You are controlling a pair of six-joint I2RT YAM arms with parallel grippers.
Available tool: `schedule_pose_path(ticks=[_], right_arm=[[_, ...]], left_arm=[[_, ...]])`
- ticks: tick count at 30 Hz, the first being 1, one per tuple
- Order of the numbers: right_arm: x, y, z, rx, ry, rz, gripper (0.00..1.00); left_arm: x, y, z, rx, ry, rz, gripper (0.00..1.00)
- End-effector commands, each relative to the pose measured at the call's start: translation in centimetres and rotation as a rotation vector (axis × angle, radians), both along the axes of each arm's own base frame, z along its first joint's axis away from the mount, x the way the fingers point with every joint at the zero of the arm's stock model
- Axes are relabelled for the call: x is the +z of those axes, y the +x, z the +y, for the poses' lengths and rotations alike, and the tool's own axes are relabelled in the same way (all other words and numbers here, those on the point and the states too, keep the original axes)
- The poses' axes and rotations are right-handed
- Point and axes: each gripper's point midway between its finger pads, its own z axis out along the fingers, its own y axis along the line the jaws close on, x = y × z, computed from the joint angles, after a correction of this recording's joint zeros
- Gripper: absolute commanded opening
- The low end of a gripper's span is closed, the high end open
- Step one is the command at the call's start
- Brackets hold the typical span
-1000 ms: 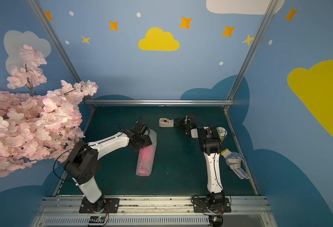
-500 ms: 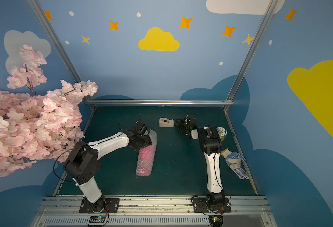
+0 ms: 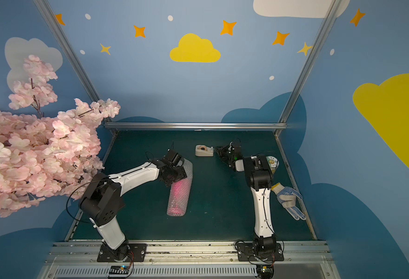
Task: Wrap wine glasses in bubble wrap
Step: Tear off the tape using the Tape Cutter.
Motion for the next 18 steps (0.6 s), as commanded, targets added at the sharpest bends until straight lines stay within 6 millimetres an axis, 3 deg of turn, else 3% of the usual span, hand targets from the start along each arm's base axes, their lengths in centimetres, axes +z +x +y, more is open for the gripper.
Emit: schedule_pose_path(ticks=[1,11,18], right_arm=[[2.10,0.11,-0.66,-0.031,0.005,-0.035,0.23],[2.33,-0.04,-0.26,-0.033,0.028,-0.045,0.20],[2.49,-0.10,0.10,-0.020,0.034,-0.041,0.26]], left_arm=[[0.12,0.50,0.08,0.009,0.009,-0.003,0.78],[0.10,0.50,0.02,0.006,0.007,-0.001,0.78],[0.11,0.49,0.02,0.006,0.006,-0.003,0.78]])
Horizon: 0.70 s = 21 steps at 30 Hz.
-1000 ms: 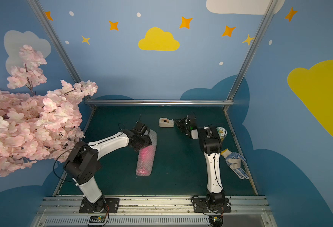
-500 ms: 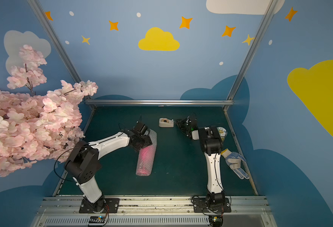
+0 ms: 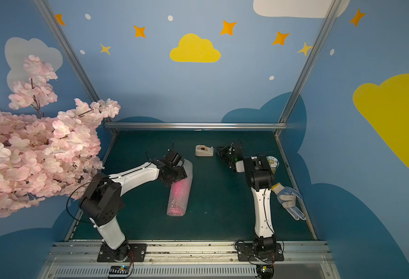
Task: Wrap wine glasses in bubble wrap
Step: Tear off the tape using the Tape Cutter.
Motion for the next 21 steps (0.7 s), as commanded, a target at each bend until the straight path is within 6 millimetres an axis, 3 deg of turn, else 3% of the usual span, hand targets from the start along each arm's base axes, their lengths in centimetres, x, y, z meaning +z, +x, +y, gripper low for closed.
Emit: schedule_pose_path(ticks=[1,6,21], right_arm=[[2.41,0.08,0.48,0.008,0.013,-0.045,0.27],[2.46,-0.06,0.99,0.018,0.022,-0.048,0.28],[2.69,-0.22,1.15,0.010,0.032,-0.054,0.17]], left_arm=[[0.09,0.45,0.05,0.008,0.007,-0.001,0.78],[0.22,0.43,0.03,0.007,0.006,-0.005,0.78],[0.18,0.20,0.20,0.012,0.005,-0.006,0.78]])
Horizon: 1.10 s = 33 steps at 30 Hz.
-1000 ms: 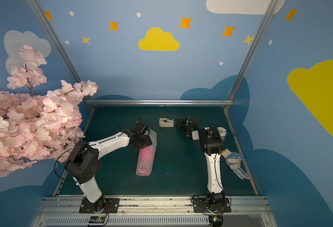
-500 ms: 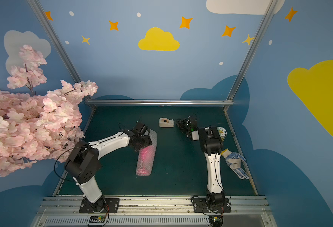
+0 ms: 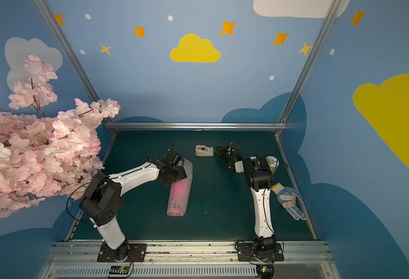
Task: Wrap wine glasses in bubble wrap
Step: Tear off the tape using the Tape Cutter.
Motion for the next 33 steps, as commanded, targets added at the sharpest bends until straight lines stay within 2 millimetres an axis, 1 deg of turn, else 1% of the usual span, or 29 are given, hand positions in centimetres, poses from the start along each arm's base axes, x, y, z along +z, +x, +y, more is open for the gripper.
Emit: schedule_pose_path(ticks=[1,8,14,17,20,27,33], right_arm=[[2.5,0.0,0.2,-0.001,0.019,-0.053,0.16],[2.5,-0.1,0.2,-0.007,0.020,-0.052,0.06],[2.6,0.0,0.0,-0.013,0.020,-0.056,0.00],[2.5,-0.1,-0.1,-0.017,0.016,-0.051,0.00],[2.2,-0.1,-0.4,-0.028,0.002,-0.040,0.00],[1.2,-0.2,-0.5,-0.023,-0.036,-0.025,0.00],[1.9,-0.3,0.0,-0.001,-0.076,-0.046,0.00]], left_arm=[[0.2,0.2,0.2,0.011,0.005,-0.006,0.78],[0.2,0.1,0.3,0.012,0.007,-0.005,0.78],[0.1,0.0,0.3,0.015,0.012,-0.004,0.78],[0.2,0.1,0.3,0.016,0.011,-0.006,0.78],[0.2,0.1,0.4,0.018,0.011,-0.006,0.78],[0.2,0.0,0.4,0.016,0.013,-0.005,0.78],[0.0,0.0,0.5,0.016,0.016,-0.002,0.78]])
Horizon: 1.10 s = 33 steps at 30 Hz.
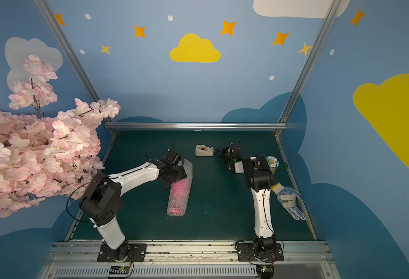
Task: Wrap wine glasses in bubble wrap
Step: Tear off the tape using the Tape Cutter.
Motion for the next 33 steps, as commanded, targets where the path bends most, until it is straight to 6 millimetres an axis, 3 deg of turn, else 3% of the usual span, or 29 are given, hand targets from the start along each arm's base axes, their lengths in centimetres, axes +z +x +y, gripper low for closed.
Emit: schedule_pose_path(ticks=[1,13,33], right_arm=[[2.3,0.1,0.0,-0.003,-0.043,-0.039,0.00],[0.7,-0.7,-0.6,0.017,-0.257,0.056,0.00],[-4.2,-1.9,-0.7,0.084,-0.423,0.188,0.00]], left_arm=[[0.0,-0.1,0.4,0.013,0.011,0.001,0.78],[0.1,0.0,0.4,0.010,0.014,-0.002,0.78],[-0.2,-0.3,0.5,0.007,0.016,0.010,0.78]])
